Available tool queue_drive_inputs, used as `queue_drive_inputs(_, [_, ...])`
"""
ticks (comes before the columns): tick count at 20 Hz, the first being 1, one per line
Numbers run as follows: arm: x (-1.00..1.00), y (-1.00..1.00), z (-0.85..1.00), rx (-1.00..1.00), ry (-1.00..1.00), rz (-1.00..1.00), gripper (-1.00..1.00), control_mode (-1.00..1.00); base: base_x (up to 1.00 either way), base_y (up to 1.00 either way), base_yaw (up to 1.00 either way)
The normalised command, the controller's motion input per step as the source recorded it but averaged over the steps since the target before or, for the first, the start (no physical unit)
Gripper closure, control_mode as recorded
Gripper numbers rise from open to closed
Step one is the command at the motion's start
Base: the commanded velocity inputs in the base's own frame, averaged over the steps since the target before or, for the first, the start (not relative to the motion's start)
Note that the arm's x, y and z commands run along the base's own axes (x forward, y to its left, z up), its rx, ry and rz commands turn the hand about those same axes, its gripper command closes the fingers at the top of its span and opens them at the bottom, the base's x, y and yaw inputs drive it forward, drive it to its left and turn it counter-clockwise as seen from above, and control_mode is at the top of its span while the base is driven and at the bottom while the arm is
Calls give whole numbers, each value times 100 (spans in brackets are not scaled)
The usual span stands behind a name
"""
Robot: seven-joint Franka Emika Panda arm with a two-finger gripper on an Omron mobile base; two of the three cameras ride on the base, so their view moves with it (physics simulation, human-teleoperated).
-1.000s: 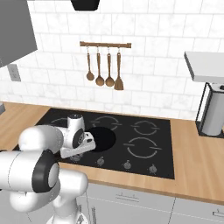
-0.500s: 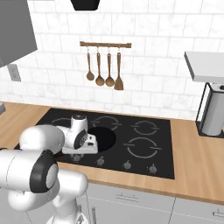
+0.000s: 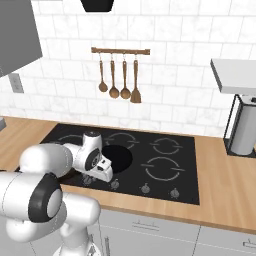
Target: Turn off the front center burner of the stove.
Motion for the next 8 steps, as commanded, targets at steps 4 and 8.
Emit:
queue_drive_inputs(4, [0, 0, 0, 0, 0, 0, 100, -100, 0, 0, 0])
queue_drive_inputs(8, [0, 0, 0, 0, 0, 0, 100, -100, 0, 0, 0])
